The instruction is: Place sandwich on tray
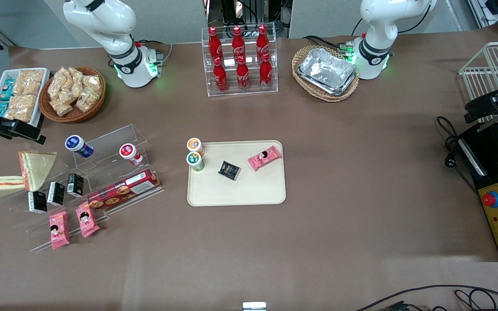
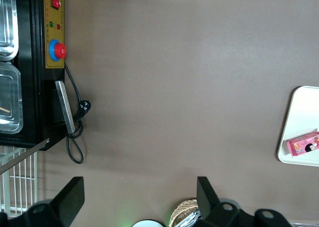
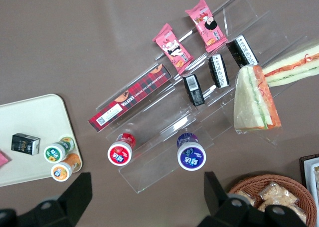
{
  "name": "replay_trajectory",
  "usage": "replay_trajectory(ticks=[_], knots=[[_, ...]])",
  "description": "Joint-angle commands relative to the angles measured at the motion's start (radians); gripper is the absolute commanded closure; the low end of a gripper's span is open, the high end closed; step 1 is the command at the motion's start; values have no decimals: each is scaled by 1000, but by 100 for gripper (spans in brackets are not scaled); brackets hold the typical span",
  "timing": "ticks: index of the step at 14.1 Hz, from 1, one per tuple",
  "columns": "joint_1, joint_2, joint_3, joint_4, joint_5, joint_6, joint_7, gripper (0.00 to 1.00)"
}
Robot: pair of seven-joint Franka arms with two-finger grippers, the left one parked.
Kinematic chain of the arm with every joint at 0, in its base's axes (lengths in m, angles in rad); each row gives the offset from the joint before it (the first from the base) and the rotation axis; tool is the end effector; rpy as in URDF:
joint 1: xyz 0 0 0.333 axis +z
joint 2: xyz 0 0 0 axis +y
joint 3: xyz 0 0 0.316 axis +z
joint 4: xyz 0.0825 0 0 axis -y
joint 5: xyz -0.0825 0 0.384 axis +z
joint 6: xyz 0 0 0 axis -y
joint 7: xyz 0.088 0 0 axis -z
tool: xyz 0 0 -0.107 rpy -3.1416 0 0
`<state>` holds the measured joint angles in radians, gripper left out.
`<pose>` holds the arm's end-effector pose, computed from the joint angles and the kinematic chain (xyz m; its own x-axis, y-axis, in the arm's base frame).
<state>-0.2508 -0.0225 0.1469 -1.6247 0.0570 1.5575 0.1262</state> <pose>0.5428 -0.0495 0.6104 0.9725 -0.2272 -0.0513 -0.2296 -0.9721 -0.0476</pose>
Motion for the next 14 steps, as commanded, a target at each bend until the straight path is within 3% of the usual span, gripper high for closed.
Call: replay_trajectory(ticks=[1,4,7,14], knots=[[2,23,-3,39,24,6,10,0],[-1,21,-6,31,52,-8,7,0],[2,16,-4,31,24,-7,6,0],[-58,10,-12,25,17,-24,185,0]])
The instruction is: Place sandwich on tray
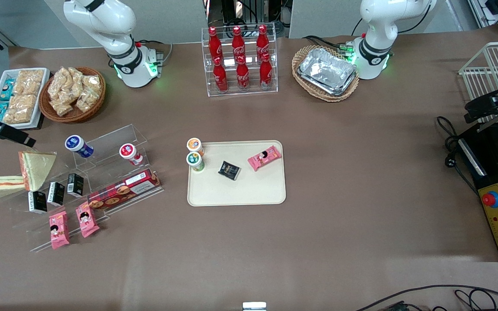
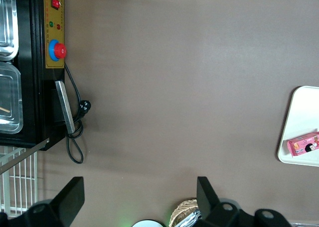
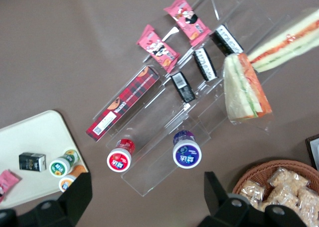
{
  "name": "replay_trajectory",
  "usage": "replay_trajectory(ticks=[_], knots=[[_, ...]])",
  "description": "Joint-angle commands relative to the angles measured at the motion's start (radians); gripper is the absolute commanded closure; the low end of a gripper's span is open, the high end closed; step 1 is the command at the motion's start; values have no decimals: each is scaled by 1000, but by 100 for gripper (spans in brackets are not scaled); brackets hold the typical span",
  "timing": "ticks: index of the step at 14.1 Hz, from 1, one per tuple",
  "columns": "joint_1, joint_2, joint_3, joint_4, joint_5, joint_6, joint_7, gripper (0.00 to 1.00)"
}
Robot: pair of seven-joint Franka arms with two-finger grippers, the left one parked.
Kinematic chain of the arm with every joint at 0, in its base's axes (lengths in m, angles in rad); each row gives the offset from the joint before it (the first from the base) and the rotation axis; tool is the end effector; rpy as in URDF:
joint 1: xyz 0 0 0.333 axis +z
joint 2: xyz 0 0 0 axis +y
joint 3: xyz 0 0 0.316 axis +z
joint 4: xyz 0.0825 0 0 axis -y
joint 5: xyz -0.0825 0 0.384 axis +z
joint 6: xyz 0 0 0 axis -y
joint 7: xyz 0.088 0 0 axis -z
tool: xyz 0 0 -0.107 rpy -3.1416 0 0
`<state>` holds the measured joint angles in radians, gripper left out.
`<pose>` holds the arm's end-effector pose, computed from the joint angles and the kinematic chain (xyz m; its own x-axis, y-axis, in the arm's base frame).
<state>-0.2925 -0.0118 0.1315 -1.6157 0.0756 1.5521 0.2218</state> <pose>0.5420 -0.0793 0.6085 0.9261 -0.3714 -0.0668 -0.3753 -0.9249 -0.0607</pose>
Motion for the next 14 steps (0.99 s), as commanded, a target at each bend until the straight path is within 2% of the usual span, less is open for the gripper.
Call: replay_trajectory(ticks=[1,6,11,12,14], knots=[[-17,-5,-3,16,-7,-20,112,0],[-14,-7,-111,13,0,-50,130,0],[-46,18,-122,22,-11,-46,114,0],[-63,32,-124,26,-26,-46,117,0],[-65,38,-121,27,-121,-21,163,0]])
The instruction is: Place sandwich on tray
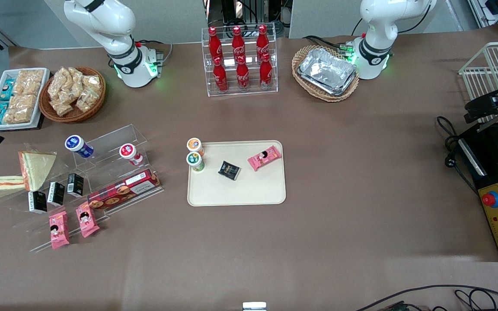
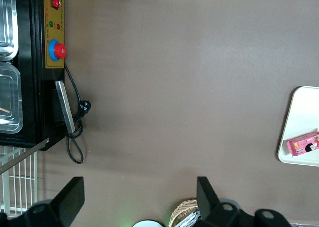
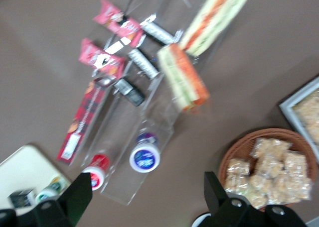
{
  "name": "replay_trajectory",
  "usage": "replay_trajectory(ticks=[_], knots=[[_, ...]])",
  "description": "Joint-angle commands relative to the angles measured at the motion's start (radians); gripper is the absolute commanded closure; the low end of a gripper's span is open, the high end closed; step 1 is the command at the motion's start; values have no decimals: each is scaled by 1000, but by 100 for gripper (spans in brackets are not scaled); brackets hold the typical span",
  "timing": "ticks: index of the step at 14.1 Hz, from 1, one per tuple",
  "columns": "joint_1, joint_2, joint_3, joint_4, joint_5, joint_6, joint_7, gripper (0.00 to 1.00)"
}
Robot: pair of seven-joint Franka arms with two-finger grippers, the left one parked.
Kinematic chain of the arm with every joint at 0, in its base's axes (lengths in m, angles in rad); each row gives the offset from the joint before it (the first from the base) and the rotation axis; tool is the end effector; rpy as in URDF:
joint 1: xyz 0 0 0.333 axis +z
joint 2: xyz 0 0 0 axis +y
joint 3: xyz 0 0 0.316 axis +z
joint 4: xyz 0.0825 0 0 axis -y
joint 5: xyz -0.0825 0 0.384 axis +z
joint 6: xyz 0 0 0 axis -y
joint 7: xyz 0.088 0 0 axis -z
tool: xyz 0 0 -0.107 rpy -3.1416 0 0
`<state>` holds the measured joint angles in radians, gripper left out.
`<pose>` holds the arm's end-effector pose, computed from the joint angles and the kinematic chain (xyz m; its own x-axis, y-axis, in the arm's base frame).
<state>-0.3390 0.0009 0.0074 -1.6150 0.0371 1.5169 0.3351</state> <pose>0.5187 -0.1742 0.5989 0.7817 -0.6147 -0.1055 -0.6184 -0.7859 -0.0025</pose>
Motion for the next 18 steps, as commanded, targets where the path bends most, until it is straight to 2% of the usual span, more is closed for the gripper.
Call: replay_trajectory(ticks=[1,5,7,13,18], knots=[[-23,27,2,26,-85,29,112,0],[-23,50,-38,27,-94,65,202,0],[-29,82,-50,27,-94,127,322,0],[-98,184,-52,21,-83,256,369,0],[-112,258,-67,9,-95,350,418,0]])
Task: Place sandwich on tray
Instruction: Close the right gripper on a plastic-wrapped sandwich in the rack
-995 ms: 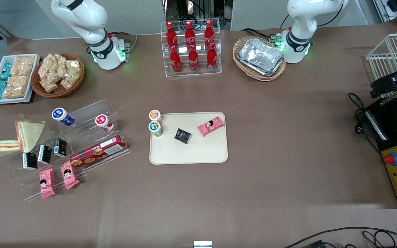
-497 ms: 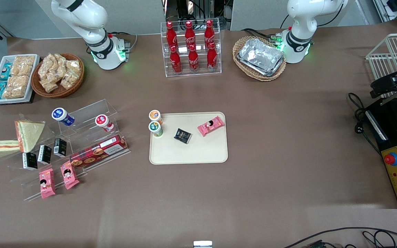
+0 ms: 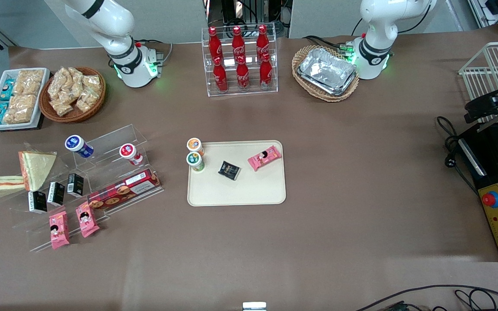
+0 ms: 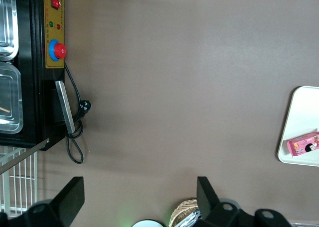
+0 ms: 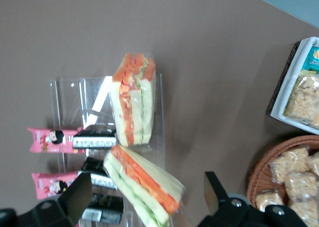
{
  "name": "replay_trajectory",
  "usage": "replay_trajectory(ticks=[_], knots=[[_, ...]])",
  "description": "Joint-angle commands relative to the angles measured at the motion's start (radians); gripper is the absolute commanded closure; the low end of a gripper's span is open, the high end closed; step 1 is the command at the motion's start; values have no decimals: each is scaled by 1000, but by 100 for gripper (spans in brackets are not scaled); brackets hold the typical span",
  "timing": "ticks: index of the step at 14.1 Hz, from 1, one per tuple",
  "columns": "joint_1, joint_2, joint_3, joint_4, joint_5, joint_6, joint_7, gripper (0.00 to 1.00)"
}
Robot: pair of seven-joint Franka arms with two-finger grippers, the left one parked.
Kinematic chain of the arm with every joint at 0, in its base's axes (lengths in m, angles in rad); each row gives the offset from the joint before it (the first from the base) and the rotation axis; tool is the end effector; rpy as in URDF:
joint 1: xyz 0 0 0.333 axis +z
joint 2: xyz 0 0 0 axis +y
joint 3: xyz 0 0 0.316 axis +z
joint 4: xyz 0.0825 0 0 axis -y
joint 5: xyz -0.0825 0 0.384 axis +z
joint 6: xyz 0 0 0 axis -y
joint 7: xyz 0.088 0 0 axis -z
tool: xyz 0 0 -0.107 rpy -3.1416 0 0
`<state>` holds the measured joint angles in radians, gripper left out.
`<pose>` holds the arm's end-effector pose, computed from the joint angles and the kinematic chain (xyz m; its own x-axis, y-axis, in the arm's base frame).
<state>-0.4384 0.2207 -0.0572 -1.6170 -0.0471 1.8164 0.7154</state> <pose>0.5515 -0.2993 0.4931 0.3649 -0.9308 0.0219 -0.9299 -0.3632 0.0577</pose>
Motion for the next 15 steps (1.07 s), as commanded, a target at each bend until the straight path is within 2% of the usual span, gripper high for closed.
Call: replay_trajectory(ticks=[1,9,15], knots=[[-19,57,-1,11,-11,78,38,0],[-63,176,-3,11,1,247,44,0],[-51,204,-1,9,3,287,88,0]])
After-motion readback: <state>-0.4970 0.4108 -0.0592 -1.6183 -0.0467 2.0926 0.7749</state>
